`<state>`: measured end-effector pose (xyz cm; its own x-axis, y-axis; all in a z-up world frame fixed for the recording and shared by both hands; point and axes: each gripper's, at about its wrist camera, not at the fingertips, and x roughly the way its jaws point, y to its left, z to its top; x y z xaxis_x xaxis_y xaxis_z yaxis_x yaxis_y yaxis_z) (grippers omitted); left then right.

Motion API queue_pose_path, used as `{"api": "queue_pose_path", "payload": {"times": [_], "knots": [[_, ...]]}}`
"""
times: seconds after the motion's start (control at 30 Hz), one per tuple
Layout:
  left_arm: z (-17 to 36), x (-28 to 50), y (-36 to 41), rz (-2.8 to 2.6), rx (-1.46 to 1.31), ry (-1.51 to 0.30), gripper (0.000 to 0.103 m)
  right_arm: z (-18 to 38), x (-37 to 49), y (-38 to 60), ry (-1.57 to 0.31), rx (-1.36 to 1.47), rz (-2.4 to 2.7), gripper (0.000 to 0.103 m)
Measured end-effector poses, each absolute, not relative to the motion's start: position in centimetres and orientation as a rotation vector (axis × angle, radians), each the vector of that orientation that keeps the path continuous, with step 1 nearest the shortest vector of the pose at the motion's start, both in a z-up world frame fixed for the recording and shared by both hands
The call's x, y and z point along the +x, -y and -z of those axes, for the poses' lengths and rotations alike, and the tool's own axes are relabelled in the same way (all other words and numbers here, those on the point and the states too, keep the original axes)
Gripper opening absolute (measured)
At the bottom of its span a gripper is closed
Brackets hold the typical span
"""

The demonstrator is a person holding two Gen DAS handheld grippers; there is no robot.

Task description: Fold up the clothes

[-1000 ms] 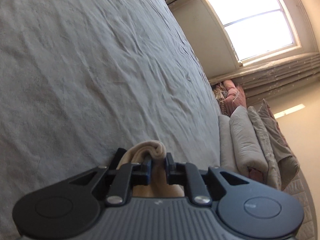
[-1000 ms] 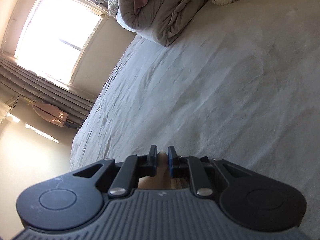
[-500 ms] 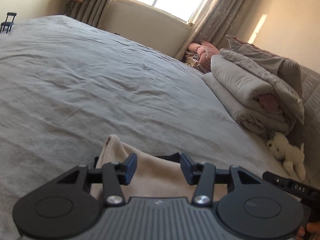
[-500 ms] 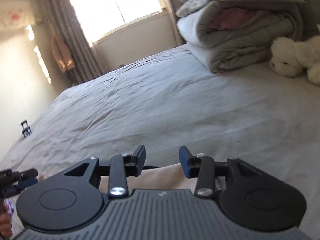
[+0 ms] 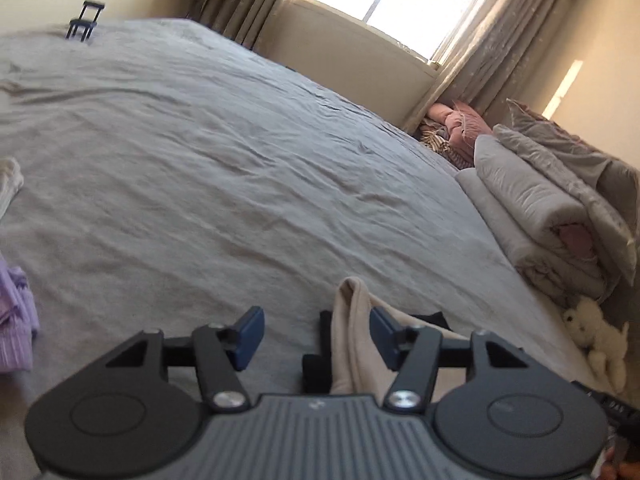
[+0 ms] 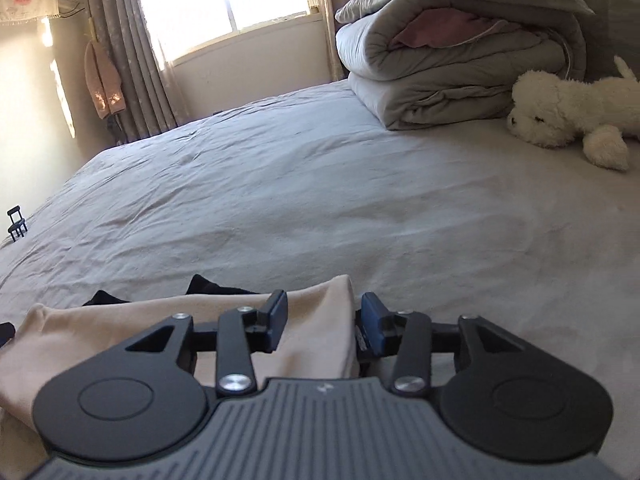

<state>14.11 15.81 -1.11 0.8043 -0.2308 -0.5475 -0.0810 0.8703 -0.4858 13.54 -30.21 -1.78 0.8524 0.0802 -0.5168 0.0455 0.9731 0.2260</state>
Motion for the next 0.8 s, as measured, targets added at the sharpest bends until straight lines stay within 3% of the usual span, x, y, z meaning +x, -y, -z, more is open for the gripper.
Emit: {"api": "queue_pose_path", "payload": {"times": [0.5, 0.8], "knots": [[4.0, 6.8, -15.8, 0.138, -1.118, -0.859, 0.071, 0.1, 10.2, 23.9, -0.559, 0.126, -0.180, 0.051], [6.1, 7.9, -11.3, -0.045, -1.208, -0.700, 0.070, 1.3, 10.0, 21.7, -0.581, 0.155, -0.207, 0.051]]}}
